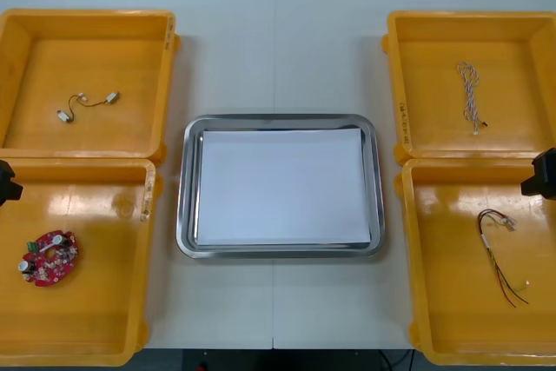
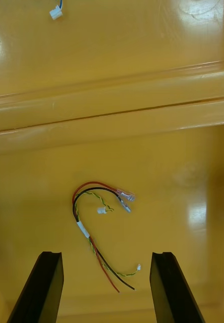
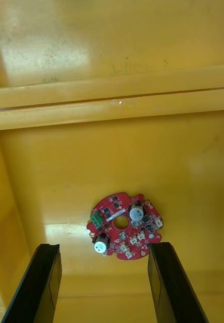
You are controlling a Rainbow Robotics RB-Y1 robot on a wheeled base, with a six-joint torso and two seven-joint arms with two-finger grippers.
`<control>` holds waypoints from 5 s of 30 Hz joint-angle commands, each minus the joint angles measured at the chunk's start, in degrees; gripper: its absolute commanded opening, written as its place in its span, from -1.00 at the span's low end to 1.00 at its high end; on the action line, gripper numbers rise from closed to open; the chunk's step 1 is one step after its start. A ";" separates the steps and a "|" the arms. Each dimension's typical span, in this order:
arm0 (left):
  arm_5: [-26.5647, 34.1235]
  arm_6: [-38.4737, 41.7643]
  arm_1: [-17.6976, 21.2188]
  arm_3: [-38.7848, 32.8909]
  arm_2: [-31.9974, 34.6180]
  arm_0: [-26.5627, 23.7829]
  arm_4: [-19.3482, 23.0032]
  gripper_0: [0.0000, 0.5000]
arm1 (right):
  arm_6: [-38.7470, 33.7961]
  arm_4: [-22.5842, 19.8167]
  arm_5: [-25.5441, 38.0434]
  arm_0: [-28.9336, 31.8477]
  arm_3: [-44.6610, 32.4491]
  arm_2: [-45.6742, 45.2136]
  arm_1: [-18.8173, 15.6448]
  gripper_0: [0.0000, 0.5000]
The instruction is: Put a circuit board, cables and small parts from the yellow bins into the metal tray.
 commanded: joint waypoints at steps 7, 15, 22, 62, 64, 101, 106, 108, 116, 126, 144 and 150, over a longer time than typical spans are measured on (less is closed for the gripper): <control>0.34 -4.30 2.65 -1.79 1.78 1.04 0.33 1.00 | 0.86 -0.29 0.22 0.53 -0.52 -1.77 -2.44 1.00; 0.34 -4.30 2.65 -1.79 1.78 1.04 0.33 1.00 | 0.86 -0.29 0.22 0.53 -0.52 -1.77 -2.44 1.00; 0.34 -4.30 2.65 -1.79 1.78 1.04 0.33 1.00 | 0.86 -0.29 0.22 0.53 -0.52 -1.77 -2.44 1.00; 0.34 -3.07 0.54 -0.65 1.60 1.21 0.51 1.00 | 0.86 -0.29 0.22 0.53 -0.52 -1.77 -2.44 1.00; 0.34 -2.72 0.54 -0.65 1.86 1.21 0.51 1.00 | 0.77 -0.21 0.22 -0.62 -1.05 -2.47 -2.96 1.00; 0.34 10.82 -5.17 0.49 8.81 4.81 -5.20 1.00 | 1.56 -3.90 -17.06 17.93 -7.55 2.98 -1.65 1.00; 0.34 12.05 -7.28 1.64 8.37 4.99 -6.70 1.00 | 1.65 -3.81 -19.87 19.25 -7.55 6.23 -1.65 1.00; 0.34 12.40 -7.89 2.16 8.46 4.90 -6.70 1.00 | 1.65 -3.72 -21.01 19.60 -7.55 7.11 -1.65 1.00; -2.87 13.54 -9.65 4.19 8.19 6.31 -6.52 1.00 | 1.74 -2.93 -23.47 20.30 -7.55 9.22 -1.65 1.00; -9.20 13.63 -10.44 7.61 7.58 8.51 -6.44 1.00 | 2.00 -1.96 -28.66 20.48 -4.12 11.24 -1.65 1.00; -16.23 13.72 -10.44 12.97 3.71 10.00 -4.59 1.00 | 2.09 0.23 -32.35 19.86 -0.43 13.53 -1.65 1.00; -18.16 13.63 -10.44 12.97 1.95 11.49 -4.77 1.00 | 1.74 0.67 -32.35 19.78 -0.43 14.67 -1.65 1.00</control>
